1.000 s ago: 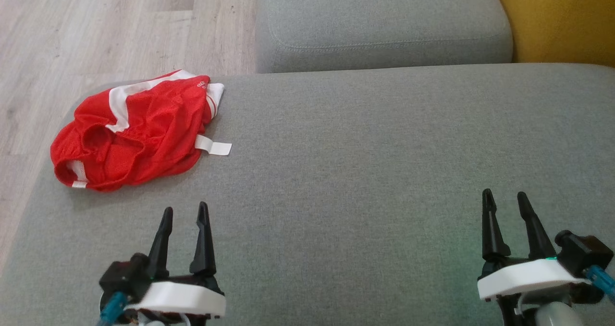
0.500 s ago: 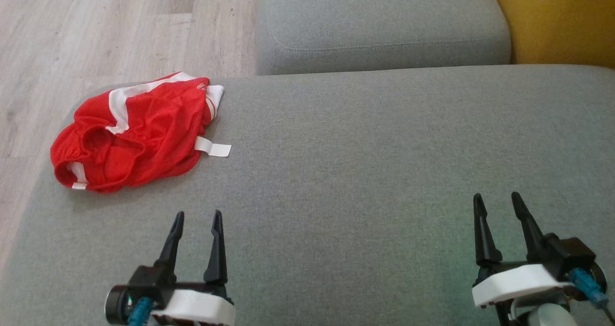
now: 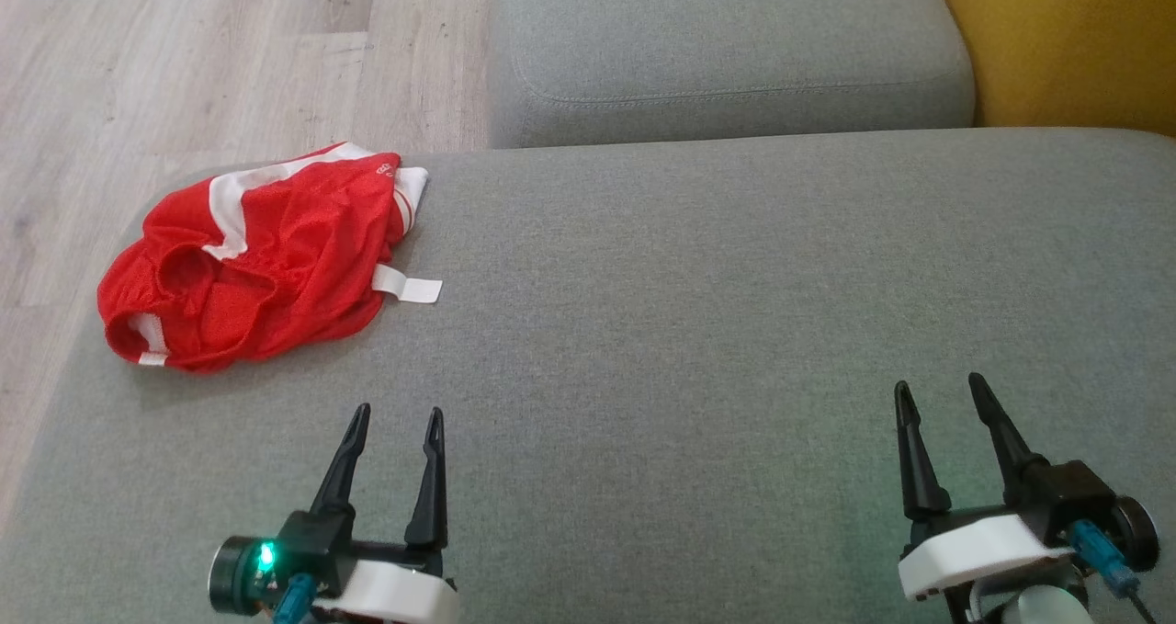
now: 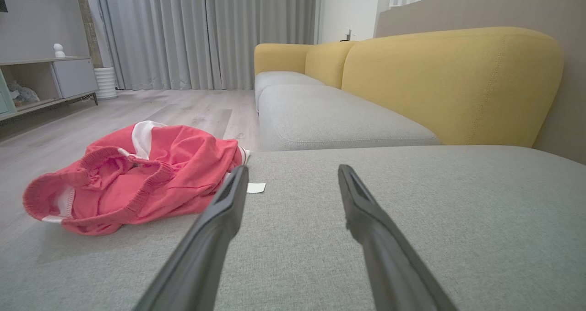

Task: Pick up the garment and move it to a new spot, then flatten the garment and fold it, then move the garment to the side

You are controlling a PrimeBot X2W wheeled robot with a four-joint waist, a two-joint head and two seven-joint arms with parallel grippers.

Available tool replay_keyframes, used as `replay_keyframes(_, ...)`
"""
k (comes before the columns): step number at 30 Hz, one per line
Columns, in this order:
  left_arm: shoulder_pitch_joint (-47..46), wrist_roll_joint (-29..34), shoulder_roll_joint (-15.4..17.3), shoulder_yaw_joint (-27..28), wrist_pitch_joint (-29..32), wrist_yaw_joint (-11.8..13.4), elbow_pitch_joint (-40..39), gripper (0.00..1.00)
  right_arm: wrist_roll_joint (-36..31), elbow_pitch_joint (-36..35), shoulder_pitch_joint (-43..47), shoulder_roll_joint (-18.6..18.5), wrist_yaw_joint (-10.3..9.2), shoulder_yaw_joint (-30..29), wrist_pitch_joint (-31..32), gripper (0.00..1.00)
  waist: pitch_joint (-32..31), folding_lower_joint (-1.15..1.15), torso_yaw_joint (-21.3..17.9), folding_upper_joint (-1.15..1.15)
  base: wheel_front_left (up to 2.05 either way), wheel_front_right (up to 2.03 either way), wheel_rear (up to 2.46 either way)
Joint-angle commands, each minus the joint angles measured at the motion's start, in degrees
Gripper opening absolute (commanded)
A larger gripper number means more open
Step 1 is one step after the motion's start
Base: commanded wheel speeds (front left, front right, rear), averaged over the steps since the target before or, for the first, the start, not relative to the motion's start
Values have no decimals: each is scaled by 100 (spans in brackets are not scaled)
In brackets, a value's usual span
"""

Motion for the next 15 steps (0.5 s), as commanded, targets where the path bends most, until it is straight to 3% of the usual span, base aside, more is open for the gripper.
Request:
replay_keyframes(1,-312,34,35,204,-71,8,-155,100,-40,-162,-111,-62,44,125,-63,100,1,0,1,0,0,0,0)
replay_keyframes(9,-275,45,35,201,-71,8,-133,100,-65,-146,-88,-62,44,100,-63,100,-14,0,38,0,0,0,0)
replay_keyframes(15,-306,75,35,216,-71,23,-126,100,-109,-91,-51,-62,44,48,-63,100,5,0,329,0,0,0,0)
